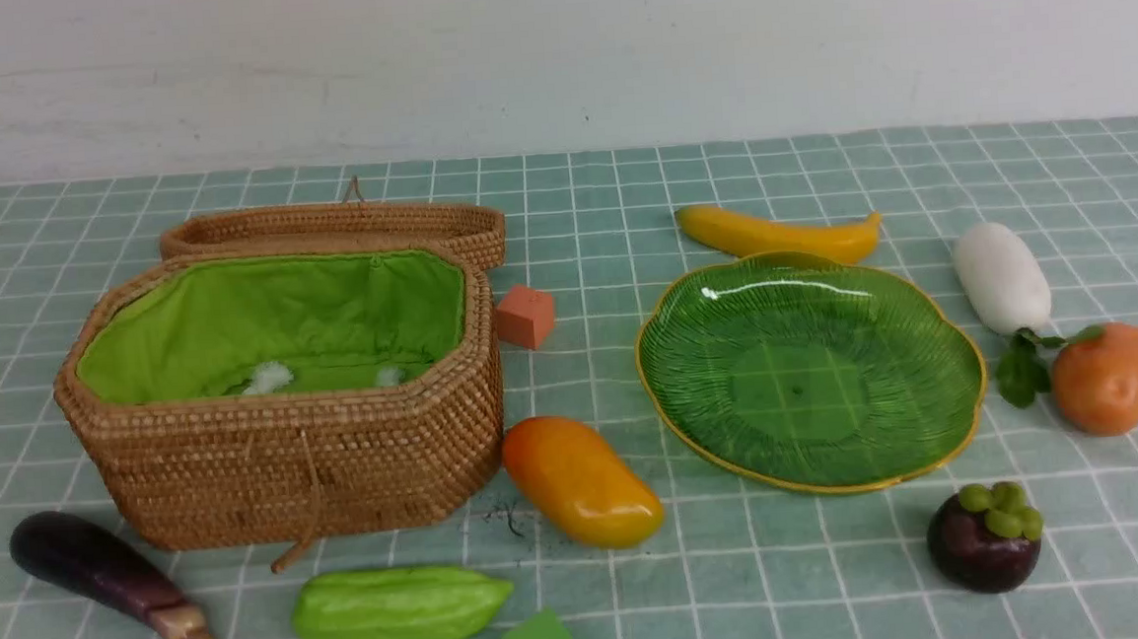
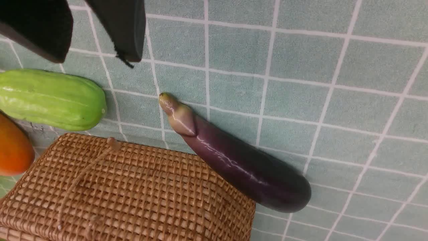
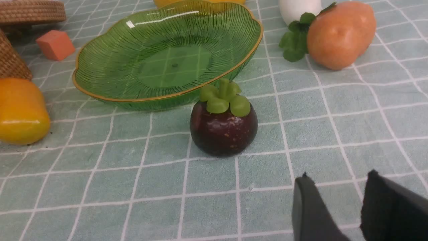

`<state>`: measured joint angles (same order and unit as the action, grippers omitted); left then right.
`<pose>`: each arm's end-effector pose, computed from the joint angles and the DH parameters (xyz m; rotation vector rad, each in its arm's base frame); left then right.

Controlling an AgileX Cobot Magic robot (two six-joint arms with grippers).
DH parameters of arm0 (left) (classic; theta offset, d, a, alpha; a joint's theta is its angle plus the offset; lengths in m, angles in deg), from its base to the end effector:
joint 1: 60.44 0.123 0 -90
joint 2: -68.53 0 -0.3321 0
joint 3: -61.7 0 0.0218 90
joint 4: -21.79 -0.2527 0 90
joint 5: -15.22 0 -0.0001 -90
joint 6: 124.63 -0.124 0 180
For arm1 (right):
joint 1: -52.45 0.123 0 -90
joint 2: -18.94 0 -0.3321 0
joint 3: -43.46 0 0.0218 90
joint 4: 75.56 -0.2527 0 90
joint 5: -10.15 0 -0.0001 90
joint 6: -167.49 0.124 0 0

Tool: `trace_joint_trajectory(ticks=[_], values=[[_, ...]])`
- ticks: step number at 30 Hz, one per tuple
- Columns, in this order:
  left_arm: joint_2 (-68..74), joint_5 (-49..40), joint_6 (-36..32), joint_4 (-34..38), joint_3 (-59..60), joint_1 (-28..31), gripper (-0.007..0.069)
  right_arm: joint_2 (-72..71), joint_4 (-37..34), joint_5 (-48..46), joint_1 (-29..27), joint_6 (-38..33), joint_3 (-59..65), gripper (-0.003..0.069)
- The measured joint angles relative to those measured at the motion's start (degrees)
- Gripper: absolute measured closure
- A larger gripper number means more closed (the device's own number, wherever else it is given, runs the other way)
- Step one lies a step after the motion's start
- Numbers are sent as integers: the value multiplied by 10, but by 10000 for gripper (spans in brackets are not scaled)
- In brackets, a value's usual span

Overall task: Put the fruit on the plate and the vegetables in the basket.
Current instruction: Use the left arm to grab an eggplant and put it into the left basket

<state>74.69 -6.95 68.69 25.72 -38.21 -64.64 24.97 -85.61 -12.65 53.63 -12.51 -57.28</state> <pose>0.0378 -0.0060 0.1578 -0.1936 1.8909 -0.2760 0.0374 0.0092 0.1625 0.0866 1.8826 0.1888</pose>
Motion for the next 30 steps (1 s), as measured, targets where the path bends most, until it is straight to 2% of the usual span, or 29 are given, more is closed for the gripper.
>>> trace_joint_trajectory(ticks=[25,30], values=[[0,9,0,1,0,0,386,0,0,0,0,0,0,417],[0,66,43,75,0,0,386,0,0,0,0,0,0,417]])
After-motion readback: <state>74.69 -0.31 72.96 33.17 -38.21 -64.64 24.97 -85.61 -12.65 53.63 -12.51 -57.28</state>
